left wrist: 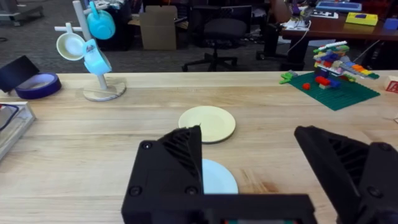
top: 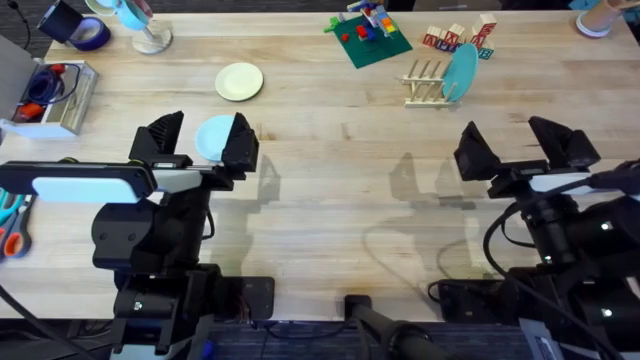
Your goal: Pick up the plates from the table one by one and place each into a slot on the dish rack.
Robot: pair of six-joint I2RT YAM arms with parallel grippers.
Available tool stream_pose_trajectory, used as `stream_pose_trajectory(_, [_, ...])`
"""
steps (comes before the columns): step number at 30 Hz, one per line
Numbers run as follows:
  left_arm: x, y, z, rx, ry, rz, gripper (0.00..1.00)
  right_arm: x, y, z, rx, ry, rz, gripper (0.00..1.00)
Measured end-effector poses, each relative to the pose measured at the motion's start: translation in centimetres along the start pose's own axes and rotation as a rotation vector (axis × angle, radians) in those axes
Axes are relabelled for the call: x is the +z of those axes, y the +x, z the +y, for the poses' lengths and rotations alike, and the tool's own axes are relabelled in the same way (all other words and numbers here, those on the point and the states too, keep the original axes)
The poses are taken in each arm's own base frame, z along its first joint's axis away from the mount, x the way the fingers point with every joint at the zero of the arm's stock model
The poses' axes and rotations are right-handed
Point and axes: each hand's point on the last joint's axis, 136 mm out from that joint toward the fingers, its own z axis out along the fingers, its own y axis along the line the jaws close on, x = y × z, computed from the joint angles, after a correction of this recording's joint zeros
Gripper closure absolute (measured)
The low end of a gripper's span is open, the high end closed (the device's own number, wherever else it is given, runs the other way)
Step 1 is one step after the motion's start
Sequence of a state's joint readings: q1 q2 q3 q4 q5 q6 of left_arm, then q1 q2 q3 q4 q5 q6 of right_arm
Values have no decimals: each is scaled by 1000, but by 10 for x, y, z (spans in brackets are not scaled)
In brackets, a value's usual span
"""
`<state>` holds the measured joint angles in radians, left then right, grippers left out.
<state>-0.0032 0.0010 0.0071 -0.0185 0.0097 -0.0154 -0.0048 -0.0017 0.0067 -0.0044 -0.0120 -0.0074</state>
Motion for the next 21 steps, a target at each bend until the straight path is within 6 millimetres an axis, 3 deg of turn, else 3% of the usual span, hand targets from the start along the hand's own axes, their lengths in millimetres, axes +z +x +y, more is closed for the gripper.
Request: stream_pose_trajectory(21, [-1,0,0,-7,0,11,81,0,1,0,1,-2,12,6])
